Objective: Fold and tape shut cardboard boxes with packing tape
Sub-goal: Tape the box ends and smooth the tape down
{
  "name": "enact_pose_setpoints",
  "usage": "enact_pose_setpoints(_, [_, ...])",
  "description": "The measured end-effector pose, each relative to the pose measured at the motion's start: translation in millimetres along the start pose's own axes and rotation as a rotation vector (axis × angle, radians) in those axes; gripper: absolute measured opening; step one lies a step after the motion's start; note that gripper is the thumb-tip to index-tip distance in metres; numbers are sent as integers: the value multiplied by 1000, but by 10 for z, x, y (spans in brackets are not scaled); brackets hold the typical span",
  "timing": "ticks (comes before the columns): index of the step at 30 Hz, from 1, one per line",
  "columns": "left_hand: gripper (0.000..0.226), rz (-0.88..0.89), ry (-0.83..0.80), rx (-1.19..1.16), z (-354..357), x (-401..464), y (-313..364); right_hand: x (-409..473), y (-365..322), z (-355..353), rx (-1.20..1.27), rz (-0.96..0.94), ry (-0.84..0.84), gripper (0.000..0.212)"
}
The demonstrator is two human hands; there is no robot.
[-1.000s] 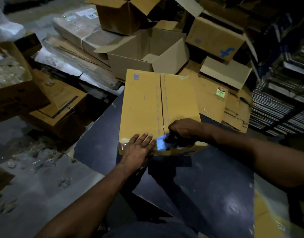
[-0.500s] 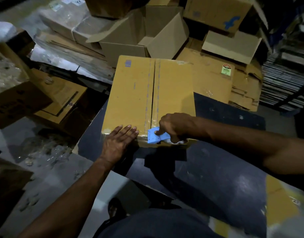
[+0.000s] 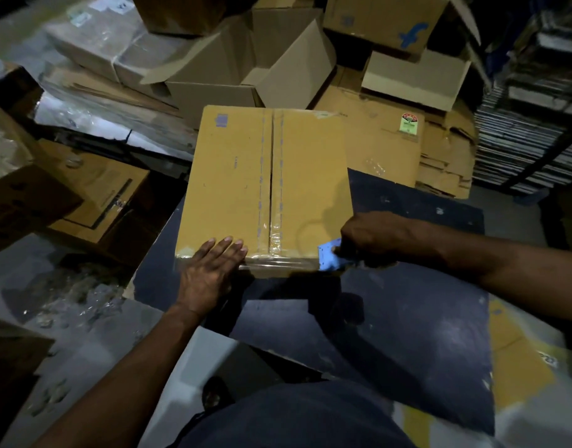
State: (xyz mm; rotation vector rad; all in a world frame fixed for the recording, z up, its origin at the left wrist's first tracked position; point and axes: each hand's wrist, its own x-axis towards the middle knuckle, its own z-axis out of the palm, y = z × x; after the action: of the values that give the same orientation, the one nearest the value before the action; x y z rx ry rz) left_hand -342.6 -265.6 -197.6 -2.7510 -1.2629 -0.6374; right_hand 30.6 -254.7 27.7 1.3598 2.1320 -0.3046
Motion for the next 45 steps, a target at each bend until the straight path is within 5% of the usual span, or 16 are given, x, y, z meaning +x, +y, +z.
enact_pose_setpoints(4, [54, -11, -32, -23, -171, 297, 512, -70, -56, 6, -129, -72, 11, 22])
enact_pose_setpoints(10, [80, 76, -218, -65, 303, 829, 1345, -16, 34, -18, -176, -181, 63, 44])
enact_pose_setpoints(17, [71, 27, -99, -108, 287, 797, 1330, -43, 278, 261, 3, -230, 87, 40])
enact_pose_setpoints(24, [75, 2, -120, -152, 247, 803, 1317, -339, 641, 416, -139, -209, 86, 40])
enact_pose_setpoints(33, [77, -3, -137, -147, 196, 829, 1313, -573, 893, 526, -39, -142, 127, 36])
enact_pose_setpoints(45, [79, 4, -214, -135, 103, 860, 1315, -449, 1074, 740, 255, 81, -95, 45])
